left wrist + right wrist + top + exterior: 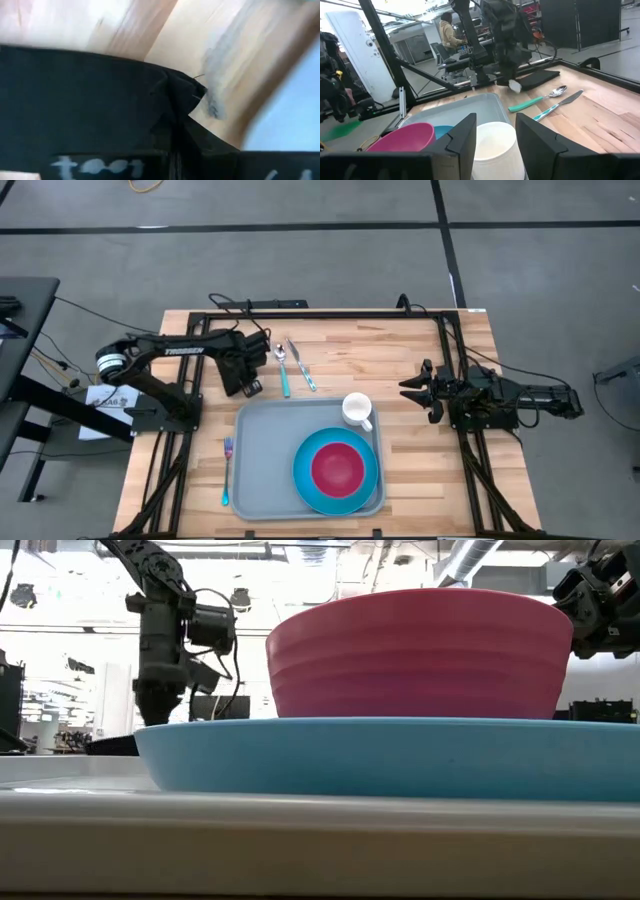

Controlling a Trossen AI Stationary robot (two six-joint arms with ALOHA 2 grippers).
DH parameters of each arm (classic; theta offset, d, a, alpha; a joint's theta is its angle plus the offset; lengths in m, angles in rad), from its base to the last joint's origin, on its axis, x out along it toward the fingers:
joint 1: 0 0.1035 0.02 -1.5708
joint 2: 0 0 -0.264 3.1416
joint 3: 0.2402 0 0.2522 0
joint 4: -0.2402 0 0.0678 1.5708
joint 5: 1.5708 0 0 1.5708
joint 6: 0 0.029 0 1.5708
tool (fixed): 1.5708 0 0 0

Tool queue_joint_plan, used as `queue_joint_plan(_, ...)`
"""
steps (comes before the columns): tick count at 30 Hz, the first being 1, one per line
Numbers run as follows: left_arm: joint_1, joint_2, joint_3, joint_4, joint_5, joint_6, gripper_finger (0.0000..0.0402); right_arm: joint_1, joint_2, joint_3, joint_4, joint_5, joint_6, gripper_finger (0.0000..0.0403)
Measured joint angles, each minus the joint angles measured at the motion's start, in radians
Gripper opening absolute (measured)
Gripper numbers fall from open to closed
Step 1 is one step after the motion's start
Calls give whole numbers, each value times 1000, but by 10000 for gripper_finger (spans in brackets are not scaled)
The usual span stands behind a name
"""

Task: Set up tray
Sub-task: Put the black napkin on the gray tray to the left of the blue plate

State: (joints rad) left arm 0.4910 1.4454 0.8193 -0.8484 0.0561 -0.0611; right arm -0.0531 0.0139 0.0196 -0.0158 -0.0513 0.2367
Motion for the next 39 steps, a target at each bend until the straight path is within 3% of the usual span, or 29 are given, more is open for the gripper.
queue_joint_plan(6, -15, -32, 10, -16, 92, -84, 0, 0, 0, 0, 0, 0, 0, 129)
queue_joint_plan(13, -124, -32, 11, 0, 148, -182, 0, 0, 0, 0, 0, 0, 0, 129)
queue_joint_plan(27, -262, -32, 136, -6, 119, -317, 0, 0, 0, 0, 0, 0, 0, 129)
queue_joint_plan(39, -568, -33, 140, 12, 48, -534, 0, 0, 0, 0, 0, 0, 0, 129)
